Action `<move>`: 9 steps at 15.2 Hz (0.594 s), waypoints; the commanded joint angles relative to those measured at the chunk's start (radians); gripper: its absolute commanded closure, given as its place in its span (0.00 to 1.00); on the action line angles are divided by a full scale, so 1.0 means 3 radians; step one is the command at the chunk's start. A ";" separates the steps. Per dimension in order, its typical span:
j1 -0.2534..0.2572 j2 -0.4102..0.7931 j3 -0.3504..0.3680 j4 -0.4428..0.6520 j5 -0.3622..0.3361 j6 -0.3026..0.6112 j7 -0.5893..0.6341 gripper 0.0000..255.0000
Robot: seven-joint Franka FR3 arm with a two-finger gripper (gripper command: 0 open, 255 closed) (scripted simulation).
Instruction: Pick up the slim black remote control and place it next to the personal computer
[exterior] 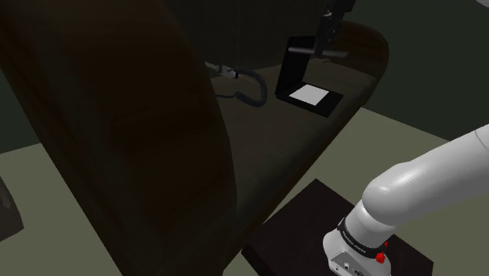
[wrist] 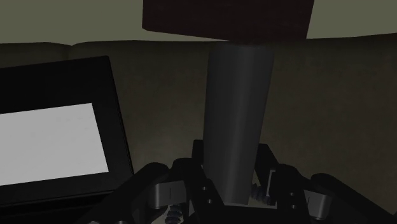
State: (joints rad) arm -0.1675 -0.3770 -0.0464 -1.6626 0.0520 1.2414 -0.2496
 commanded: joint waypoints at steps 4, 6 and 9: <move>-0.0002 -0.0126 0.0008 -0.0369 -0.0006 0.0244 -0.0007 1.00; -0.0004 -0.0171 0.0009 -0.0504 -0.0008 0.0335 -0.0011 1.00; -0.0006 -0.0231 0.0012 -0.0699 -0.0011 0.0469 -0.0017 1.00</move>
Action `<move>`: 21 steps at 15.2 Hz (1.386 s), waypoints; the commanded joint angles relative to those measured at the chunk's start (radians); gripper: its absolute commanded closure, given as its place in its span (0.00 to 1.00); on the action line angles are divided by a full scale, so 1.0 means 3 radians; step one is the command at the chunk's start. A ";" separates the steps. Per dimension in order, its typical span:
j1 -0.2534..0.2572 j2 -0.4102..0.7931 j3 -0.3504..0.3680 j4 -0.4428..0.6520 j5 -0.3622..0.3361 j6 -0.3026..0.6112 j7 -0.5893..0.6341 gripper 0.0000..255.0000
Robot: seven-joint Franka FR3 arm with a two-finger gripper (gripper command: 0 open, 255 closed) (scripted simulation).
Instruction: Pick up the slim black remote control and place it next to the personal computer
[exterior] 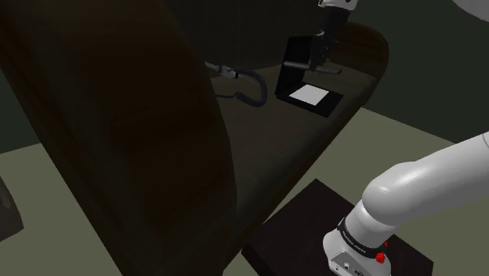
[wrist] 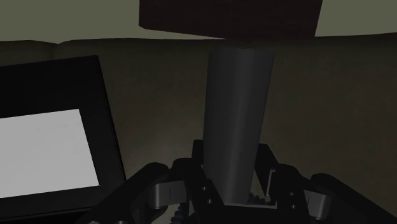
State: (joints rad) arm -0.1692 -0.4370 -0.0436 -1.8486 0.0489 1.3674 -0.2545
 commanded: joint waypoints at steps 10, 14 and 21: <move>-0.0007 -0.0186 0.0007 -0.0673 -0.0007 0.0488 -0.0021 1.00; -0.0009 -0.0228 0.0007 -0.0889 -0.0009 0.0662 -0.0030 1.00; -0.0012 -0.0276 0.0008 -0.1243 -0.0010 0.0967 -0.0046 1.00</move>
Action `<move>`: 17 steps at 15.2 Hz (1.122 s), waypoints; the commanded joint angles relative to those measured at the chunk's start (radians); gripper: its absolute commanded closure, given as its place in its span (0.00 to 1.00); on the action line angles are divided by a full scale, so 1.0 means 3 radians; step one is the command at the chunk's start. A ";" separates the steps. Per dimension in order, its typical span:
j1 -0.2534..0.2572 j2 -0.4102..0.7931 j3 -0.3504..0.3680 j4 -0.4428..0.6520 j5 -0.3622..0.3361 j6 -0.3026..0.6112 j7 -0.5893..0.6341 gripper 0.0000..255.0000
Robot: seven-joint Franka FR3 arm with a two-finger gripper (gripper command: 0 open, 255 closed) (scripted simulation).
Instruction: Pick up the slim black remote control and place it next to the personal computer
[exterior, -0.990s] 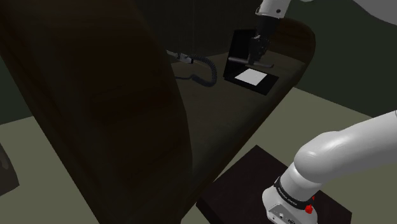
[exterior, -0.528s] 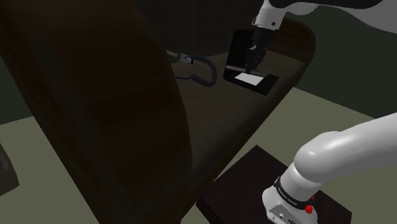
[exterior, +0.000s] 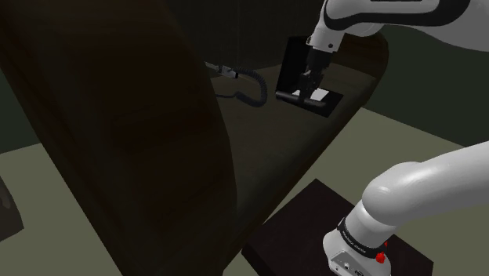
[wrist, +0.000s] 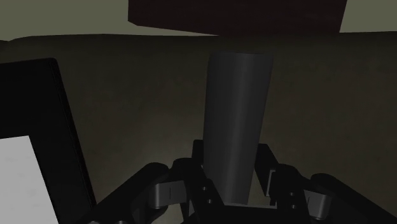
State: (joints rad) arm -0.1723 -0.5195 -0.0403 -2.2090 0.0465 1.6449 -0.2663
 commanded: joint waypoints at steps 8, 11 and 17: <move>-0.0004 -0.0013 -0.0004 -0.0409 0.0000 0.0398 -0.0026 1.00; -0.0005 -0.0005 -0.0005 -0.0538 0.0001 0.0534 -0.0033 1.00; -0.0005 0.0002 -0.0005 -0.0606 0.0002 0.0609 -0.0038 1.00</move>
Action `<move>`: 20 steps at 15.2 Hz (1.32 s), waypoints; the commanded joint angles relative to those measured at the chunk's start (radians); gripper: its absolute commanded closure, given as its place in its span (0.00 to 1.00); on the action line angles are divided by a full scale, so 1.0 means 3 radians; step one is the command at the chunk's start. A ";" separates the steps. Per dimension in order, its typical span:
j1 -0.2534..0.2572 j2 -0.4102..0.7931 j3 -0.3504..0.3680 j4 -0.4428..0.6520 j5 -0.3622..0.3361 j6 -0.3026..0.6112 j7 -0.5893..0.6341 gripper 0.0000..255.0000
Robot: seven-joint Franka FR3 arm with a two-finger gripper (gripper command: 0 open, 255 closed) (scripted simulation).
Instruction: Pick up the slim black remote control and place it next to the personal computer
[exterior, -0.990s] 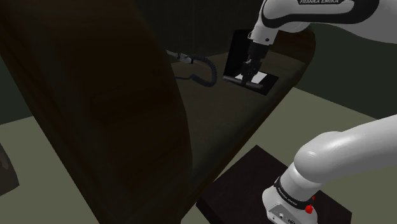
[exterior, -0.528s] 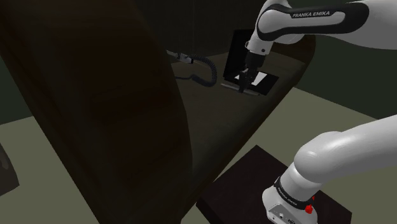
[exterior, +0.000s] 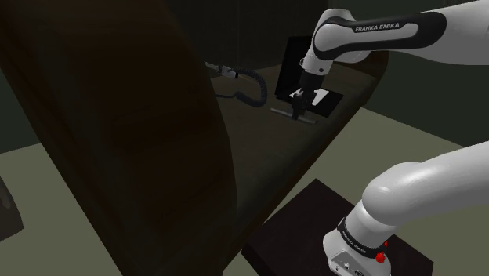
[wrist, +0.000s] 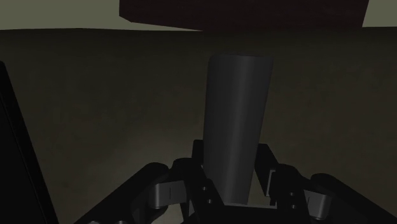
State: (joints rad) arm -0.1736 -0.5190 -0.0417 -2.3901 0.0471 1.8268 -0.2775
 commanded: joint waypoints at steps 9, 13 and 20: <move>0.0000 0.0001 -0.0001 -0.0002 0.0000 0.0003 -0.0001 0.00; -0.0006 0.0010 -0.0015 0.0429 -0.0012 -0.0419 0.0002 0.00; -0.0006 0.0010 -0.0015 0.0429 -0.0012 -0.0419 0.0002 0.00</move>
State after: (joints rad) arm -0.1755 -0.5160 -0.0461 -2.2616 0.0436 1.7012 -0.2768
